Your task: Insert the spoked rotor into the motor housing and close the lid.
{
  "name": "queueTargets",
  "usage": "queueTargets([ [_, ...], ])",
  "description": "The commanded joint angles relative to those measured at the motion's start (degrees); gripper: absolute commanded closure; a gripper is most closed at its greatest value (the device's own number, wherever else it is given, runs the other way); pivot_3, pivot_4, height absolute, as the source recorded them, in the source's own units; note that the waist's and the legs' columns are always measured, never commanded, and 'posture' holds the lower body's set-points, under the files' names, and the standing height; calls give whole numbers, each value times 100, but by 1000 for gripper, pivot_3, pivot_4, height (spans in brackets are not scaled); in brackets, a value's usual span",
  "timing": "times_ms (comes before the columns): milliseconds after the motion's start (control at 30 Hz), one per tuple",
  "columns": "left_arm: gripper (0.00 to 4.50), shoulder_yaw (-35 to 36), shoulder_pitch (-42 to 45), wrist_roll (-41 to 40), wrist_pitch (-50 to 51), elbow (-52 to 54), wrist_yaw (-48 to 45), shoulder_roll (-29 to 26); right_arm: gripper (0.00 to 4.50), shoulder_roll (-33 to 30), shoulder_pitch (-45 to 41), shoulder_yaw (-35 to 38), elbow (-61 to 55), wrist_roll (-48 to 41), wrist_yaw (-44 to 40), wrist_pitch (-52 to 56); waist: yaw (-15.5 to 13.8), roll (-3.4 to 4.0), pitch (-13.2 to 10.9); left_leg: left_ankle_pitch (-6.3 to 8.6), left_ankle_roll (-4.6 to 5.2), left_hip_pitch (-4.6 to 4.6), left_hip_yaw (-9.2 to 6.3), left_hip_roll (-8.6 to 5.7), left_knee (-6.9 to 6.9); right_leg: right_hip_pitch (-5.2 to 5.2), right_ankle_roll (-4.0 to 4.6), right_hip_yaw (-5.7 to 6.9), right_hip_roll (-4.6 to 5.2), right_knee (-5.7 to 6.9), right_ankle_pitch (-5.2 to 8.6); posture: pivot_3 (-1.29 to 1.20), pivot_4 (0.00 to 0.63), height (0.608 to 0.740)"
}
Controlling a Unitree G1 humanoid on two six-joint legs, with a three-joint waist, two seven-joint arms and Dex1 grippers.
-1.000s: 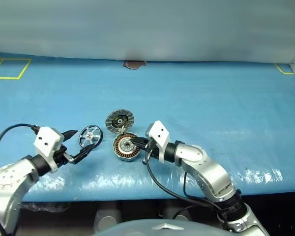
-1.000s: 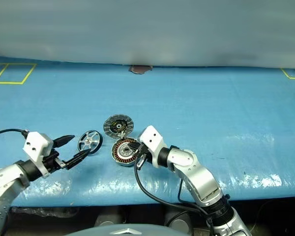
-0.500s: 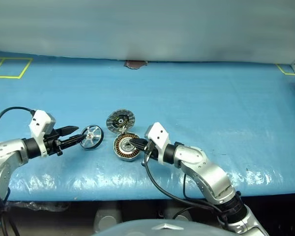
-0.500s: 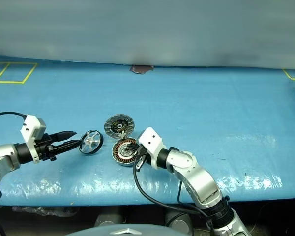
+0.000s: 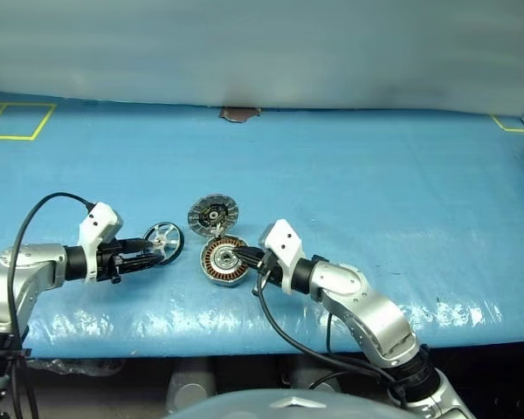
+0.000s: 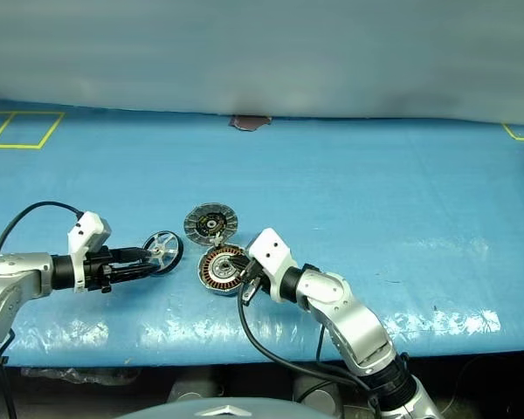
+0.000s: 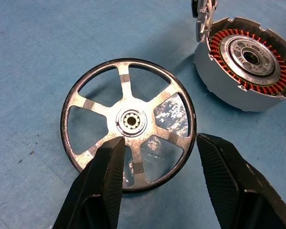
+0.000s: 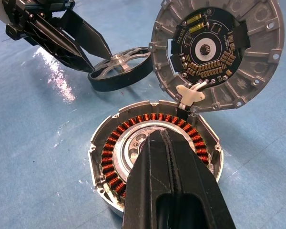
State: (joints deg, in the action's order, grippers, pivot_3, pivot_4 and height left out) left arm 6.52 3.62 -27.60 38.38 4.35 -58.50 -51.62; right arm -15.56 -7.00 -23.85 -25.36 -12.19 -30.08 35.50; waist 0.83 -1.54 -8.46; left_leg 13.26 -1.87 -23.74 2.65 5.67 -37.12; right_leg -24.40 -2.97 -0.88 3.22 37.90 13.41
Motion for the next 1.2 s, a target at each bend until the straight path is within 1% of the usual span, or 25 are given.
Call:
queueTargets([
  [33,1914,251,74,-104,-15,-14,112,133,4500,13,0,49,-253,-47,-2,-118,-6,0,0,0,0,0,0,0,-1,0,0,0,0,0,0,0,150,740],
  [233,1914,551,-159,-312,83,366,47,102,4500,-15,-4,35,-220,-42,-20,-119,-1,-1,0,0,0,0,0,0,0,0,0,0,0,1,0,0,150,740],
  [433,1914,1008,-572,-684,227,827,-171,-83,4500,-4,-20,8,-149,-40,-42,-140,-1,0,0,0,0,0,-1,1,0,-1,1,0,0,1,0,0,150,740],
  [633,1914,1160,-362,-594,198,723,380,132,4500,28,-81,-41,-52,-25,-82,-177,-17,-1,1,0,0,2,-1,0,-6,4,0,0,1,3,0,0,150,740],
  [767,1914,863,3,-490,264,625,715,324,4500,50,-107,-49,7,0,-103,-195,-18,-4,2,0,0,2,-2,0,-6,4,-1,0,-1,3,-1,0,150,740],
  [900,1914,535,343,-349,318,516,854,435,4500,60,-118,-61,59,40,-96,-224,-15,-5,2,0,0,2,-2,-1,-7,7,-3,-1,0,3,-3,0,150,740],
  [1067,1914,105,644,-162,391,323,852,435,4500,73,-67,-60,57,72,-46,-260,-7,-5,2,0,0,2,-2,0,-5,5,-5,-1,-2,4,-3,0,150,740],
  [1200,1914,-28,705,-77,448,253,885,437,4500,77,-21,-38,36,75,-15,-270,-4,-5,2,0,0,1,-2,0,-5,5,-5,-1,-2,3,-3,0,150,740],
])
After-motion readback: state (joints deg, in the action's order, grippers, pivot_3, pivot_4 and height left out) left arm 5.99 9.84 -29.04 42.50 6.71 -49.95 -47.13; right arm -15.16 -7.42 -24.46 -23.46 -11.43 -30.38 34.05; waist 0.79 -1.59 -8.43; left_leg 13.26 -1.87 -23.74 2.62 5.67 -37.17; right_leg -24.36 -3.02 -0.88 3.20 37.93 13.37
